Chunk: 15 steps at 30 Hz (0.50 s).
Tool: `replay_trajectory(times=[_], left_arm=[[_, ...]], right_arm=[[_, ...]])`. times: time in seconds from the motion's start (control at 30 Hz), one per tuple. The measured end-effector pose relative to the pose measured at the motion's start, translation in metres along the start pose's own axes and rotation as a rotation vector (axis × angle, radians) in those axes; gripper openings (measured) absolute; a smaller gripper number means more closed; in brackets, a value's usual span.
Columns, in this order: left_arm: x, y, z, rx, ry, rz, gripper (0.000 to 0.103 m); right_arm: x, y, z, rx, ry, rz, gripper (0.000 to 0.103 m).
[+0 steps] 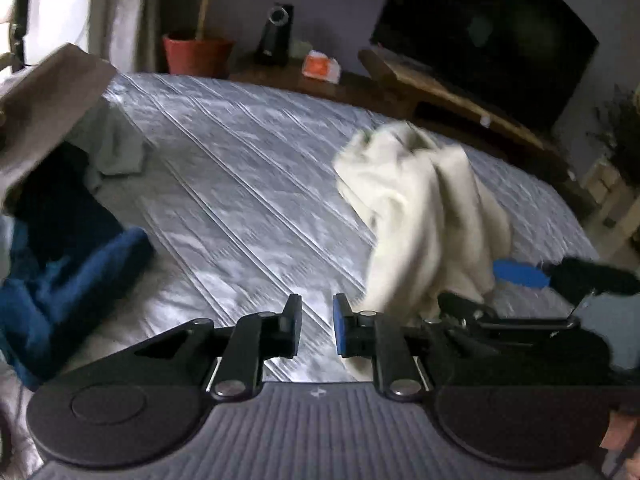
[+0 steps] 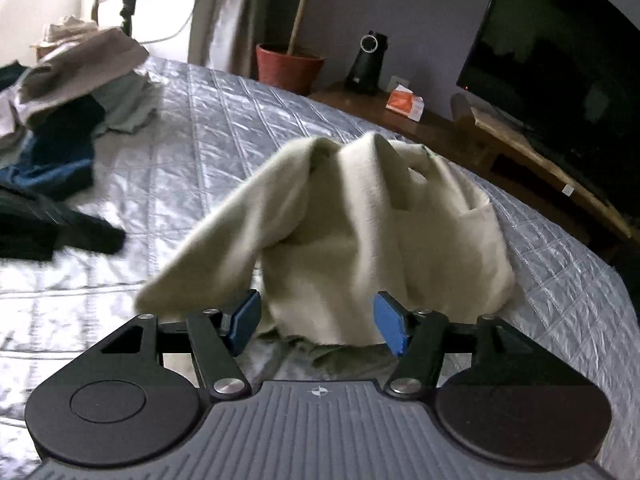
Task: Fold clothes
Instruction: 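Grasp the cream sweatshirt with the right gripper and lift it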
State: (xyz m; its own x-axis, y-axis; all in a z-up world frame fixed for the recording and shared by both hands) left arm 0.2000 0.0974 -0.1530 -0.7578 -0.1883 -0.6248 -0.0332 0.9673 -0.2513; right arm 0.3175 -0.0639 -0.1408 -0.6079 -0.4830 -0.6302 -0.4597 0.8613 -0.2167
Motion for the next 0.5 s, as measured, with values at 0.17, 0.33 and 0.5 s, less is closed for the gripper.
replay_trajectory(times=[0.17,0.33,0.5], left_arm=[[0.0,0.006,-0.006,-0.051,-0.028,-0.033,0.015],[-0.012,0.007,-0.012,-0.05,-0.051,-0.038,0.016],[-0.019,0.018,-0.012,-0.059,-0.053,-0.07,0.017]], right_arm=[[0.005,-0.01,0.021,-0.068,0.047,0.027,0.017],[0.011,-0.014,-0.012,-0.257,-0.001,0.096,0.012],[0.027,-0.008,-0.053,-0.391,-0.027,0.024,0.005]])
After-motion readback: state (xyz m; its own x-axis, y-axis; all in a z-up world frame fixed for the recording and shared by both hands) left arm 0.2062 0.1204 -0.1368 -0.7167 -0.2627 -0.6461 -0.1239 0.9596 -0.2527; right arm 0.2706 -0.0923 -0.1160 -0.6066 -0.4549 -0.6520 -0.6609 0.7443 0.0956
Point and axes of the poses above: each gripper's, at about its wrist camera, not at the fingertips, and z roughly the way its jaws point, y to its left, x to its underside, the point moved 1 cm from there along z, roughly the way its jaws point, and after that the axes turned 4 degrees about y, right-handed, at the moved point
